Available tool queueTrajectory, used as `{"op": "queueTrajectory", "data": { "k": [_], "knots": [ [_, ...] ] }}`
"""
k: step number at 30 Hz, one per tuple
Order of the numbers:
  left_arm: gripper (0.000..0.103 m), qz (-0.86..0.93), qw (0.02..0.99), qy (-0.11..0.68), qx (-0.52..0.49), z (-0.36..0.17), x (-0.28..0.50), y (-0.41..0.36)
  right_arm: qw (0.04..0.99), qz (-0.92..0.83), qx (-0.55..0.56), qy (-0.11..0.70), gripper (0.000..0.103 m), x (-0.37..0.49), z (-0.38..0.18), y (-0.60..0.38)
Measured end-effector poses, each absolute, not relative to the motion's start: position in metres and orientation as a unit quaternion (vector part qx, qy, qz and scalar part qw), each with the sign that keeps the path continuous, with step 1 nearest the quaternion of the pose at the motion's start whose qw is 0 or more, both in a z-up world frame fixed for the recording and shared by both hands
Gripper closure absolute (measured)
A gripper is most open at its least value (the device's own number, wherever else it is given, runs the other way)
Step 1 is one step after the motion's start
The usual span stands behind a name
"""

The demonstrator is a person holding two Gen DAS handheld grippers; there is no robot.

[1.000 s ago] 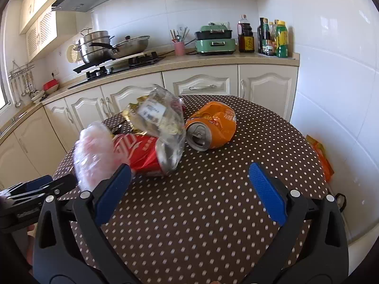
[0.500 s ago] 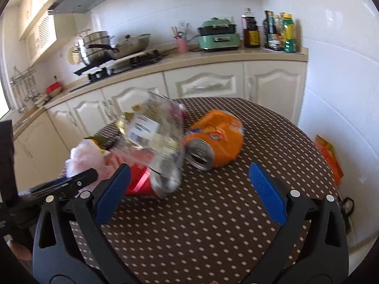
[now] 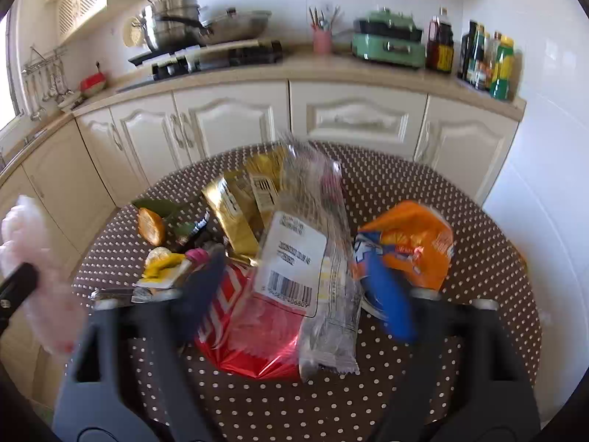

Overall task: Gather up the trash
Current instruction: 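Grasp the pink plastic bag with the left tool while the right tool grasps the clear wrapper, then carry both items over the blue bin and open both tools to drop them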

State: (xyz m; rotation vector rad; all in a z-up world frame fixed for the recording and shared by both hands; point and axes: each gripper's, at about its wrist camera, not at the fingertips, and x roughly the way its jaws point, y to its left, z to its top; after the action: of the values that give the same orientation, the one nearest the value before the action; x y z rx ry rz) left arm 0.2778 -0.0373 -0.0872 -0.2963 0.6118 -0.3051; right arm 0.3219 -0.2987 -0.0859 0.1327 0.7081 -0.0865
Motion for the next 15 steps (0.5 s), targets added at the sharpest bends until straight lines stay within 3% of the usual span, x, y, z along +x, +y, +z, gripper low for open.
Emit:
{"op": "queueTrajectory", "data": {
  "k": [2,3,5,15],
  "knots": [
    [0.059,-0.146,0.931,0.299,-0.147,-0.088,0.276,-0.030,0.939,-0.049,0.077,0.333,0.084,0.317,-0.087,-0.305],
    [0.059,-0.145,0.931,0.299,-0.149,-0.089,0.275,-0.026,0.941,-0.054,0.081,0.325,0.093,0.314,-0.087,-0.307],
    [0.059,-0.144,0.932,0.296,-0.152,-0.088,0.272,-0.019,0.950,-0.060,0.092,0.291,0.097,0.301,-0.079,-0.310],
    [0.059,-0.124,0.937,0.274,-0.176,-0.085,0.249,0.039,0.986,-0.051,0.062,0.149,0.100,0.244,-0.024,-0.252]
  ]
}}
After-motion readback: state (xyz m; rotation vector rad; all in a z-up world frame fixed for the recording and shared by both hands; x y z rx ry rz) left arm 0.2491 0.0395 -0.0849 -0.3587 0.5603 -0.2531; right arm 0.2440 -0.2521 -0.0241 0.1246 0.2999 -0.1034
